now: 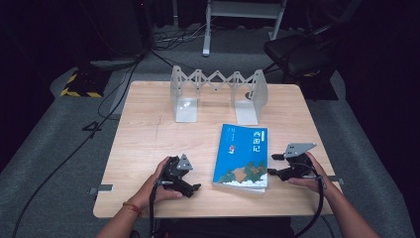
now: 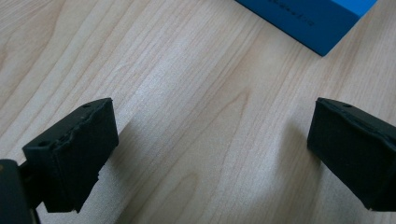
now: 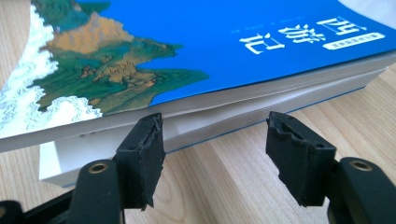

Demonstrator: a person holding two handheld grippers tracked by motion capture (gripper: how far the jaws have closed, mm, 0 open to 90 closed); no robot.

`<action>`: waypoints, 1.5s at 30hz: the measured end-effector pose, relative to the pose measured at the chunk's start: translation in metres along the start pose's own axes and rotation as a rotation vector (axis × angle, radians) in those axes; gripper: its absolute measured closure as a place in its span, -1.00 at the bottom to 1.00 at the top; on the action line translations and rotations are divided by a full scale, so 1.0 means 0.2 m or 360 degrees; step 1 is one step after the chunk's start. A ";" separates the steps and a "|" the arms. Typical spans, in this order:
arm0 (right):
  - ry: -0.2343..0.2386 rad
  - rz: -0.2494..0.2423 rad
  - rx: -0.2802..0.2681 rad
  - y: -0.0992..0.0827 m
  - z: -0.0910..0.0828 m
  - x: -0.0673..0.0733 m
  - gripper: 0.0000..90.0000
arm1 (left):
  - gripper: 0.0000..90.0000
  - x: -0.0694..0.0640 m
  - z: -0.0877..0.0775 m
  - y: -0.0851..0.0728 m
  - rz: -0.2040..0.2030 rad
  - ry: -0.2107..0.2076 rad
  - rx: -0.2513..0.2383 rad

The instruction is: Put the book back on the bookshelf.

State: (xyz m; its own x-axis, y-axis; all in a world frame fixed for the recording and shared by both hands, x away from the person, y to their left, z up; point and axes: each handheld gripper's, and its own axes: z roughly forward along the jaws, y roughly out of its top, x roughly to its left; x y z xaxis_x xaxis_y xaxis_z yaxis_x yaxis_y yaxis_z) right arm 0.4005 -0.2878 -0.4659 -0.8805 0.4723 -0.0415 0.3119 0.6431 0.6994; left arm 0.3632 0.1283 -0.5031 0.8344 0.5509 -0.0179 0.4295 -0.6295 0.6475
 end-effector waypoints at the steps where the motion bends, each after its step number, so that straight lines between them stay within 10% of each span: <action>1: -0.0003 -0.0001 0.0024 0.00 0.01 0.00 -0.17 | -0.95 0.00 0.00 0.00 0.0001 0.0003 -0.0004; 12: 0.0057 -0.0007 0.0138 -0.04 0.06 0.01 -0.28 | -0.96 0.00 0.00 -0.01 0.0009 -0.0003 -0.0032; 21: 0.0130 0.0049 -0.0044 0.00 0.01 0.04 -0.21 | -0.99 0.00 0.00 -0.01 -0.0013 0.0015 -0.0023; 26: 0.0063 -0.0061 -0.0006 0.06 0.04 0.12 -0.35 | -0.99 0.00 0.00 -0.02 -0.0014 0.0024 -0.0016; 36: 0.0088 0.0048 -0.0083 0.02 0.02 0.08 -0.38 | -0.93 -0.02 -0.02 -0.01 -0.0032 0.0040 0.0011; 39: 0.0082 0.0115 -0.0132 -0.01 0.02 0.05 -0.39 | -0.55 -0.05 -0.03 0.00 0.0009 0.0031 0.0003; 45: 0.0080 0.0123 -0.0181 0.01 0.01 0.05 -0.38 | -0.62 -0.17 -0.07 0.13 0.0103 -0.0046 -0.0113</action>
State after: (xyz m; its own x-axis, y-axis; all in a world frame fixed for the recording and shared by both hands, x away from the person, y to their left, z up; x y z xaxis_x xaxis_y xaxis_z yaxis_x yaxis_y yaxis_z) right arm 0.3924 -0.2805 -0.4656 -0.8729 0.4854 0.0493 0.3396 0.5320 0.7757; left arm 0.3409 0.1006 -0.4752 0.8695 0.4939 0.0043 0.3498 -0.6219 0.7006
